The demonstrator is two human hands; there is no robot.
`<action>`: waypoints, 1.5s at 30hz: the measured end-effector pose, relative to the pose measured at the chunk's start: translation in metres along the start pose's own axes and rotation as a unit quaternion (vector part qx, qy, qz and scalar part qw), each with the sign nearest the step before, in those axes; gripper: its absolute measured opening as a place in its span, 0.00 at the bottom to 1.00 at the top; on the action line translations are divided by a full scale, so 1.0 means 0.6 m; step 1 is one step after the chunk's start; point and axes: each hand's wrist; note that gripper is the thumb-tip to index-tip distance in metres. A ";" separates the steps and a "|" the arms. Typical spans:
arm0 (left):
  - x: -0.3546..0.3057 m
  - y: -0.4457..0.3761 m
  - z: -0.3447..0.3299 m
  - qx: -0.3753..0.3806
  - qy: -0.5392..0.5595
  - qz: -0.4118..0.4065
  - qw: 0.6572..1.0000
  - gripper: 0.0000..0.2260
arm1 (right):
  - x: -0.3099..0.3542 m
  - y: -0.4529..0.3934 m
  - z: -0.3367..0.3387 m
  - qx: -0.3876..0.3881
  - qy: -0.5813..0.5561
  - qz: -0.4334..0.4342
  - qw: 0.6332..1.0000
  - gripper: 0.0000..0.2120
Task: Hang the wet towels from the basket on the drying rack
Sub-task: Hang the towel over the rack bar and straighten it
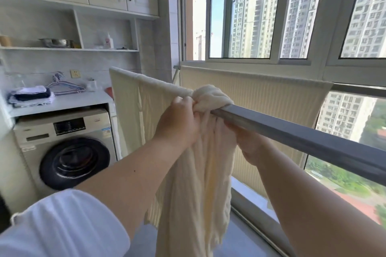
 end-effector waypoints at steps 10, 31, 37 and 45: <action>-0.065 -0.048 0.065 0.070 0.122 -0.022 0.990 0.23 | 0.104 -0.010 0.110 -0.005 -0.157 0.128 0.979 0.15; -0.109 0.036 0.062 0.222 0.367 0.025 0.903 0.06 | 0.059 0.008 0.154 0.080 -0.110 0.030 0.990 0.41; -0.165 0.071 0.027 0.328 0.389 -0.015 0.861 0.17 | 0.096 0.050 0.180 0.191 -0.312 0.157 0.917 0.15; -0.167 0.088 0.012 0.247 0.248 -0.035 0.936 0.16 | 0.035 0.105 0.177 0.088 -0.249 0.042 0.964 0.27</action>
Point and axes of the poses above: each hand's wrist, its own y-axis away from the middle knuckle, its own z-axis out of the back of the hand, x = y × z, and after that the axes turned 10 degrees about y, right-handed
